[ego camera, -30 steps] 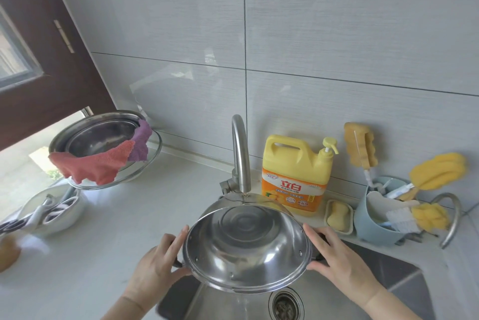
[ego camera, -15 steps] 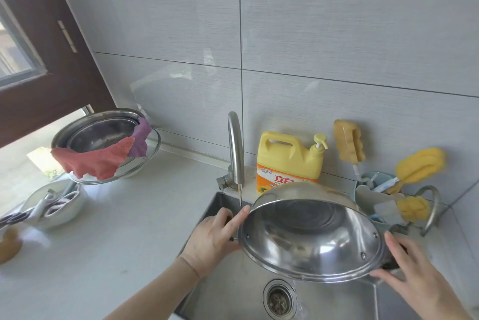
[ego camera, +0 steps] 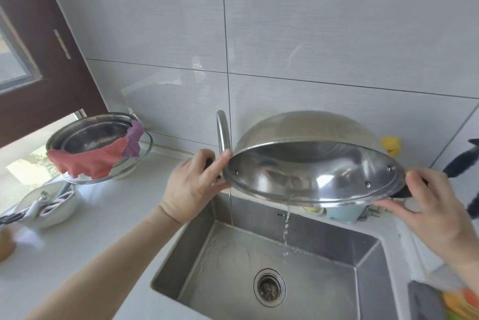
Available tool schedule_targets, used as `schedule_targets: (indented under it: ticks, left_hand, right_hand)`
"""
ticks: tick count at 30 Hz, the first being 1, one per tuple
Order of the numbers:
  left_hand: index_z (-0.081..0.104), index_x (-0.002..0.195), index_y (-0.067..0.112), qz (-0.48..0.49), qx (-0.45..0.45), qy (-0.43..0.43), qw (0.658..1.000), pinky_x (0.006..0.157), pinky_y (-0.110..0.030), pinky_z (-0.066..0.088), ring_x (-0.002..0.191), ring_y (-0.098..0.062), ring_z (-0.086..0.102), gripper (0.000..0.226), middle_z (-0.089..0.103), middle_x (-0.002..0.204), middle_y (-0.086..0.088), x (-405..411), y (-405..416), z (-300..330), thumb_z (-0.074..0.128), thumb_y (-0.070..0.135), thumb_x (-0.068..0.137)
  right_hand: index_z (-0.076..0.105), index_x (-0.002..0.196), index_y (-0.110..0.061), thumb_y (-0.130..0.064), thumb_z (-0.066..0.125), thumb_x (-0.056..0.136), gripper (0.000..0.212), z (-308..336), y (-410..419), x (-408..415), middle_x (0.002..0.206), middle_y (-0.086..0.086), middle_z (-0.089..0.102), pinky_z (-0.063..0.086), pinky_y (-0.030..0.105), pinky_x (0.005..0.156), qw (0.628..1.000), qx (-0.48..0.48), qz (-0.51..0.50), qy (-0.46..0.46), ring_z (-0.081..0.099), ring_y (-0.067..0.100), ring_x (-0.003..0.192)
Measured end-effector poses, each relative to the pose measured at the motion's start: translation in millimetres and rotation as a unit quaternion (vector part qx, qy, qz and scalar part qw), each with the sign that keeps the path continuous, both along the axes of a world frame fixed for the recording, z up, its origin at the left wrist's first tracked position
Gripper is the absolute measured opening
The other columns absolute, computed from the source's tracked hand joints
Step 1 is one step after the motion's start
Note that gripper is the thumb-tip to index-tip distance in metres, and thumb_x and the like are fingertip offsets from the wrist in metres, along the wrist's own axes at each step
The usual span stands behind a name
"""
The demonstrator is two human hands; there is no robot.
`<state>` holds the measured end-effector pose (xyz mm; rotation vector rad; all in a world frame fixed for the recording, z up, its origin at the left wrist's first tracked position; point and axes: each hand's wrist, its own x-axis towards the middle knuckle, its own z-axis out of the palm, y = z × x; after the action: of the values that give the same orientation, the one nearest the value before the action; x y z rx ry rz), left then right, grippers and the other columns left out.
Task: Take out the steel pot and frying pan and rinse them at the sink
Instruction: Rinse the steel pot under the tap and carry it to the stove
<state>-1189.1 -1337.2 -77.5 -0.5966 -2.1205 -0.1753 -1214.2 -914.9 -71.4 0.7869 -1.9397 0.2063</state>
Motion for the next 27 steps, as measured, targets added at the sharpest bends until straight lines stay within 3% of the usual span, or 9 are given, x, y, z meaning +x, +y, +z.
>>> schedule_targets:
  ticks: [5,8,13,15,19,21,23,25,27]
  left_hand:
    - [0.000,0.157,0.030,0.002,-0.017,0.067,0.998,0.045,-0.035,0.048,0.057,-0.028,0.055,0.121,0.042,0.099,-0.008,8.7,0.5,55.1,0.087,0.035,0.073]
    - [-0.002,0.156,0.030,0.010,-0.020,0.096,0.995,0.044,-0.036,0.048,0.056,-0.030,0.054,0.122,0.041,0.099,-0.009,13.0,1.6,77.8,0.087,0.036,0.073]
    - [-0.004,0.156,0.032,0.022,-0.027,0.132,0.991,0.044,-0.034,0.046,0.058,-0.030,0.053,0.114,0.040,0.099,-0.009,18.0,2.9,103.5,0.080,0.039,0.081]
    - [-0.005,0.156,0.032,0.022,-0.024,0.137,0.990,0.045,-0.035,0.047,0.058,-0.030,0.054,0.113,0.040,0.099,-0.009,19.2,3.7,109.9,0.079,0.039,0.082]
    - [-0.005,0.156,0.032,0.019,-0.025,0.142,0.989,0.047,-0.036,0.048,0.060,-0.029,0.054,0.114,0.040,0.100,-0.008,20.7,4.7,112.8,0.081,0.039,0.081]
    - [-0.005,0.156,0.032,0.016,-0.023,0.128,0.991,0.047,-0.035,0.048,0.061,-0.026,0.054,0.117,0.040,0.100,-0.008,19.8,5.2,108.1,0.083,0.038,0.078]
    - [-0.004,0.156,0.031,0.014,-0.017,0.085,0.996,0.046,-0.034,0.048,0.064,-0.019,0.054,0.122,0.041,0.101,-0.006,17.5,5.5,96.2,0.086,0.034,0.073]
    - [0.000,0.156,0.034,0.018,0.006,-0.003,1.000,0.044,-0.037,0.049,0.060,-0.021,0.059,0.127,0.044,0.099,-0.006,15.0,5.6,77.0,0.090,0.032,0.066]
    - [-0.004,0.154,0.041,0.032,0.030,-0.114,0.992,0.043,-0.041,0.049,0.057,-0.025,0.058,0.129,0.047,0.096,-0.006,13.4,6.9,54.0,0.089,0.035,0.064]
  right_hand:
    - [0.041,0.115,0.001,-0.031,0.073,0.075,0.060,54.0,0.0,10.8,0.097,0.020,0.046,0.041,0.029,0.077,0.995,0.010,-0.007,0.099,0.041,0.028,0.077]
    - [0.041,0.121,0.000,-0.033,0.068,0.089,0.053,82.5,-5.2,20.3,0.089,0.022,0.049,0.039,0.034,0.070,0.992,0.015,0.012,0.125,0.032,0.019,0.074]
    - [0.043,0.106,-0.003,-0.039,0.068,0.087,0.048,97.7,6.8,20.0,0.084,0.026,0.055,0.049,0.041,0.072,0.998,-0.028,-0.037,0.050,0.044,0.028,0.072]
    - [0.044,0.109,-0.003,-0.040,0.068,0.089,0.048,99.1,13.3,17.1,0.093,0.029,0.057,0.052,0.047,0.080,0.997,-0.029,-0.054,0.040,0.053,0.041,0.075]
    - [0.043,0.113,-0.005,-0.044,0.060,0.095,0.047,97.5,18.7,16.8,0.099,0.026,0.055,0.043,0.032,0.101,0.997,-0.030,-0.076,0.014,0.053,0.043,0.083]
    - [0.045,0.115,-0.001,-0.040,0.066,0.090,0.051,100.5,13.1,22.0,0.092,0.027,0.056,0.051,0.036,0.085,0.998,-0.034,-0.054,0.014,0.054,0.041,0.073]
    - [0.043,0.123,0.002,-0.036,0.070,0.081,0.063,100.1,4.1,25.9,0.087,0.028,0.056,0.043,0.034,0.074,0.999,-0.011,-0.022,0.031,0.051,0.037,0.070]
    - [0.027,0.148,-0.012,-0.037,0.071,0.074,0.090,89.7,-0.9,22.8,0.096,0.024,0.050,0.042,0.035,0.073,1.000,-0.003,0.011,-0.017,0.047,0.033,0.080]
    - [0.009,0.155,-0.033,-0.043,0.073,0.070,0.107,69.6,0.8,14.9,0.103,0.020,0.049,0.046,0.041,0.077,0.988,-0.004,0.032,-0.149,0.047,0.030,0.089]
